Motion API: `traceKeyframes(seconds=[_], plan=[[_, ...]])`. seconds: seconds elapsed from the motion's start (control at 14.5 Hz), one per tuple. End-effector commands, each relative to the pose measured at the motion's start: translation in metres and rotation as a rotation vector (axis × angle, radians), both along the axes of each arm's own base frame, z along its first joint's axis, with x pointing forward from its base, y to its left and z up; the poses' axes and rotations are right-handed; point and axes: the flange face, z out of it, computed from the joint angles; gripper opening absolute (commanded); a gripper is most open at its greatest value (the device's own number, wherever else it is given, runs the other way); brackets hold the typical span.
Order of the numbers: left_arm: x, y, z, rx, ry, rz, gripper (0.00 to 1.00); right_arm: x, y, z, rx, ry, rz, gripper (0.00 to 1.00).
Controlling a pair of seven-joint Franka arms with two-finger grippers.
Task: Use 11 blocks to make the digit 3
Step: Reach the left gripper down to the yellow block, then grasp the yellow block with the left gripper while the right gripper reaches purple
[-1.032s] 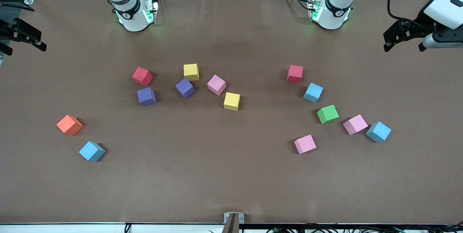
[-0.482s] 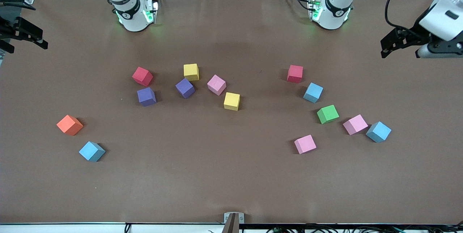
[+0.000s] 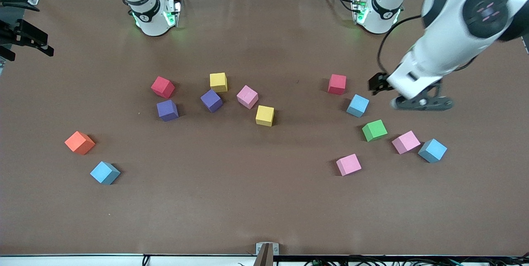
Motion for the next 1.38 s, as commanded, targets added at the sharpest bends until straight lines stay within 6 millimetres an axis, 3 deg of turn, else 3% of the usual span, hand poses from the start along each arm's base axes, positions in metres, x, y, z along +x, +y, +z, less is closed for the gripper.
traceKeyframes(seconds=[0.0,0.34,0.41,0.48,0.55,0.62,0.89,1.1,1.31], plan=[[0.004,-0.054,-0.037,-0.016,0.01,0.089,1.0,0.018,-0.004,-0.018,-0.007,0.016,0.002,1.0],[-0.016,-0.156,-0.113,-0.014,0.001,0.322,1.0,0.053,-0.016,-0.068,-0.02,0.058,-0.016,1.0],[-0.018,-0.169,-0.13,-0.02,0.003,0.385,1.0,0.065,-0.018,-0.085,-0.033,0.063,-0.015,1.0],[-0.018,-0.183,-0.148,-0.039,-0.005,0.458,1.0,0.081,-0.02,-0.117,-0.038,0.102,-0.016,1.0],[-0.025,-0.201,-0.16,-0.05,-0.006,0.516,1.0,0.087,-0.027,-0.131,-0.033,0.114,-0.017,1.0],[-0.03,-0.213,-0.174,-0.051,-0.004,0.575,1.0,0.086,-0.03,-0.131,-0.031,0.117,-0.024,1.0],[-0.041,-0.236,-0.213,-0.031,0.023,0.853,1.0,0.086,-0.019,-0.135,-0.033,0.123,-0.125,1.0],[-0.046,-0.246,-0.24,-0.029,0.042,0.997,1.0,0.09,0.018,-0.137,-0.05,0.118,-0.261,1.0],[-0.051,-0.254,-0.251,-0.024,0.051,1.071,1.0,0.093,0.062,-0.153,-0.067,0.091,-0.377,1.0]])
